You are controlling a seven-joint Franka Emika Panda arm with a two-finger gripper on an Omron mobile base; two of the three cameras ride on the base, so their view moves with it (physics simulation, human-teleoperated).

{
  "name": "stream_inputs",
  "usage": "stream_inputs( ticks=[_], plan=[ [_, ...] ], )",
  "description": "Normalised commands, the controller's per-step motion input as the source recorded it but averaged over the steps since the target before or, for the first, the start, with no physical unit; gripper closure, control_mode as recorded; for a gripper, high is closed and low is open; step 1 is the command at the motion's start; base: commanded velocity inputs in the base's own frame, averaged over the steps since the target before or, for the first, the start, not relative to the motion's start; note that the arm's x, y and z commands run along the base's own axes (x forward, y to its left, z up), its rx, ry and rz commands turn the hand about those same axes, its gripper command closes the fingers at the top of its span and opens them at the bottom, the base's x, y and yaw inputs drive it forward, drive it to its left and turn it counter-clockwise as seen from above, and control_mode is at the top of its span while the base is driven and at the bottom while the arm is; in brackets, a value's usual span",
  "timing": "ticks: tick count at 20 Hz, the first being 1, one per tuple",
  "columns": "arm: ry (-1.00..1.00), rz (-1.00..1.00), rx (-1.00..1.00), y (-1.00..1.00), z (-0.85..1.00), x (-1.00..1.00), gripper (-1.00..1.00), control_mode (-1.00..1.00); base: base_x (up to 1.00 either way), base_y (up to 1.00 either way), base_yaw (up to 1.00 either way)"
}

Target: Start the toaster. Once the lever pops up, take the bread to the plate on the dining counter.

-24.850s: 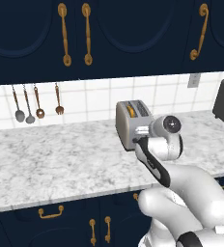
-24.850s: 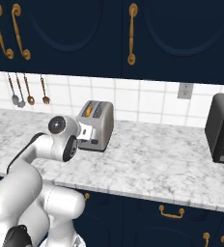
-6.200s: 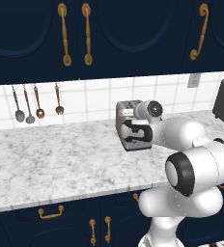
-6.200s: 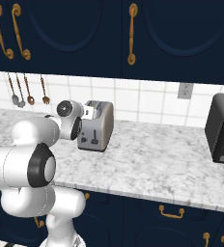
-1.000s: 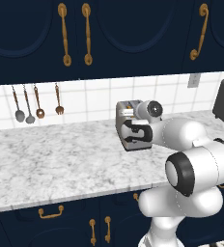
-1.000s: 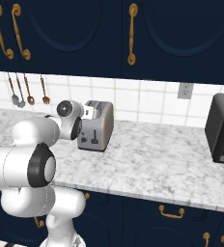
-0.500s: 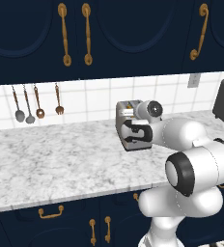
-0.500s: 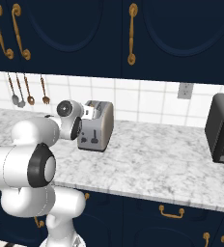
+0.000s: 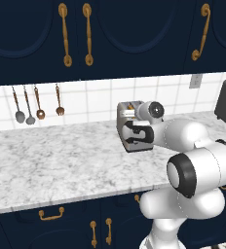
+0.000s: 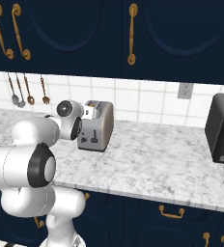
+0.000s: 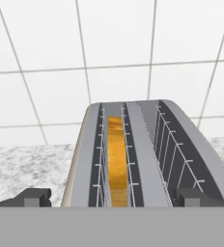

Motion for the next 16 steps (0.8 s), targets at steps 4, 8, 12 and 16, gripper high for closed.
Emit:
stream_inputs(
  ticks=[4, 8, 12, 16],
  plan=[
    [0.00, 0.00, 0.00, 0.00, 0.00, 0.00, -1.00, -1.00, 0.00, 0.00, 0.00],
    [0.00, 0.00, 0.00, 0.00, 0.00, 0.00, -1.00, -1.00, 0.00, 0.00, 0.00],
    [0.00, 0.00, 0.00, 0.00, 0.00, 0.00, -1.00, -1.00, 0.00, 0.00, 0.00],
    [0.00, 0.00, 0.00, 0.00, 0.00, 0.00, -1.00, -1.00, 0.00, 0.00, 0.00]
  ],
)
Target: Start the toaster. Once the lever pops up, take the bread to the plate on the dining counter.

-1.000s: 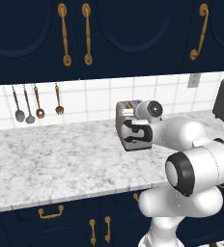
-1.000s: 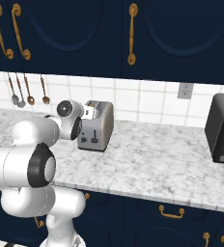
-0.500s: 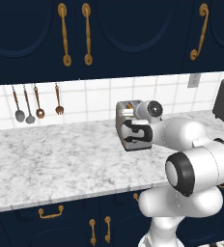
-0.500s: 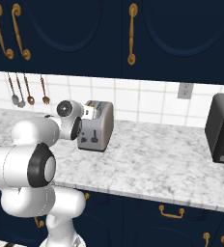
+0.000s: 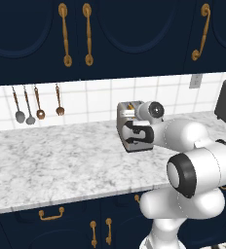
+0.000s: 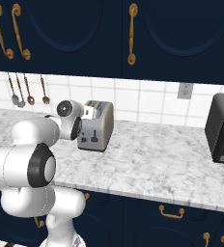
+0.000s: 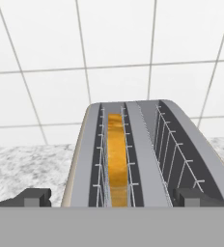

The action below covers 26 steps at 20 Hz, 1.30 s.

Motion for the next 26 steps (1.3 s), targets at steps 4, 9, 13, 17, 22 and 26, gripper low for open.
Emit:
stream_inputs(
  ticks=[4, 9, 13, 17, 22, 26],
  plan=[
    [0.00, 0.00, 0.00, 0.00, 0.00, 0.00, -1.00, -1.00, 0.00, 0.00, 0.00],
    [0.00, 0.00, 0.00, 0.00, 0.00, 0.00, -1.00, -1.00, 0.00, 0.00, 0.00],
    [0.00, 0.00, 0.00, 0.00, 0.00, 0.00, -1.00, -1.00, 0.00, 0.00, 0.00],
    [0.00, 0.00, 0.00, 0.00, 0.00, 0.00, -1.00, -1.00, 0.00, 0.00, 0.00],
    [0.00, 0.00, 0.00, 0.00, 0.00, 0.00, -1.00, -1.00, 0.00, 0.00, 0.00],
    [0.00, 0.00, 0.00, 0.00, 0.00, 0.00, -1.00, -1.00, 0.00, 0.00, 0.00]
  ],
)
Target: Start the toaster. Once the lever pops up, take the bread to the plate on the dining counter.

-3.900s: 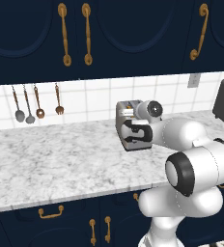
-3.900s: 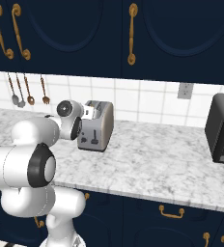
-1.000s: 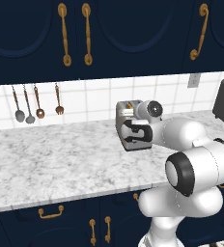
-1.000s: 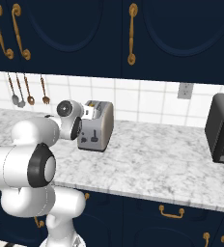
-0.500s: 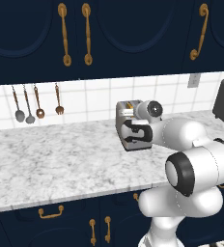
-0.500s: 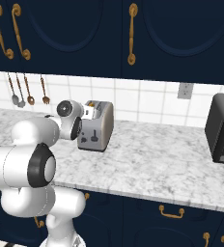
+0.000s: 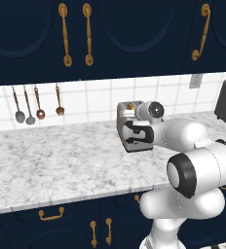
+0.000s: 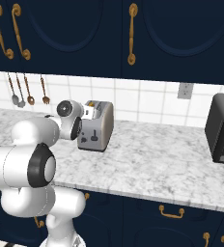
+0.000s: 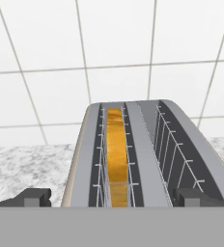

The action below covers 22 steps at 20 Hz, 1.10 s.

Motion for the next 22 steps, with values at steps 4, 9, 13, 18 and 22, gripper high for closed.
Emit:
stream_inputs(
  ticks=[4, 9, 13, 18, 22],
  plan=[
    [0.00, 0.00, 0.00, 0.00, 0.00, 0.00, -1.00, -1.00, 0.00, 0.00, 0.00],
    [0.00, 0.00, 0.00, 0.00, 0.00, 0.00, -1.00, -1.00, 0.00, 0.00, 0.00],
    [0.00, 0.00, 0.00, 0.00, 0.00, 0.00, -1.00, -1.00, 0.00, 0.00, 0.00],
    [0.00, 0.00, 0.00, 0.00, 0.00, 0.00, -1.00, -1.00, 0.00, 0.00, 0.00],
    [0.00, 0.00, 0.00, 0.00, 0.00, 0.00, -1.00, -1.00, 0.00, 0.00, 0.00]
  ],
)
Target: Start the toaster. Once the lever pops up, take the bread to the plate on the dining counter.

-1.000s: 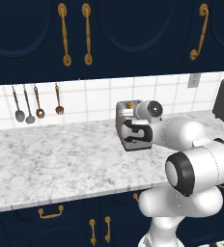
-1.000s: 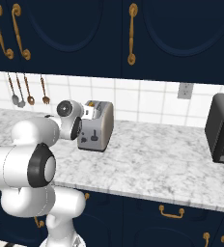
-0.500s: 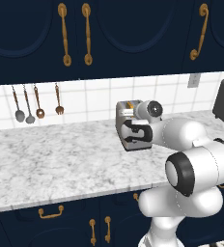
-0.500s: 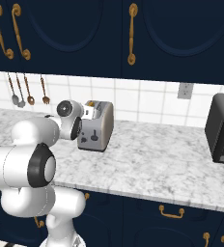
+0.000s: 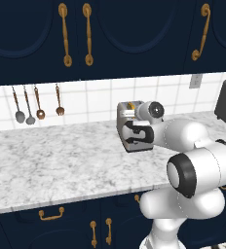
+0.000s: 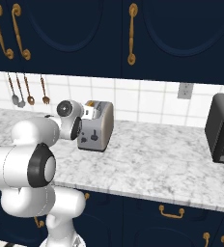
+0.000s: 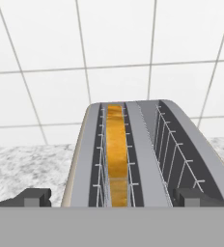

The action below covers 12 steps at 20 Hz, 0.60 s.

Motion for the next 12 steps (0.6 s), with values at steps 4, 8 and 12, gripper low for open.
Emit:
stream_inputs(
  ticks=[4, 8, 12],
  plan=[
    [0.00, 0.00, 0.00, 0.00, 0.00, 0.00, -1.00, -1.00, 0.00, 0.00, 0.00],
    [0.00, 0.00, 0.00, 0.00, 0.00, 0.00, -1.00, -1.00, 0.00, 0.00, 0.00],
    [0.00, 0.00, 0.00, 0.00, 0.00, 0.00, -1.00, -1.00, 0.00, 0.00, 0.00]
  ],
)
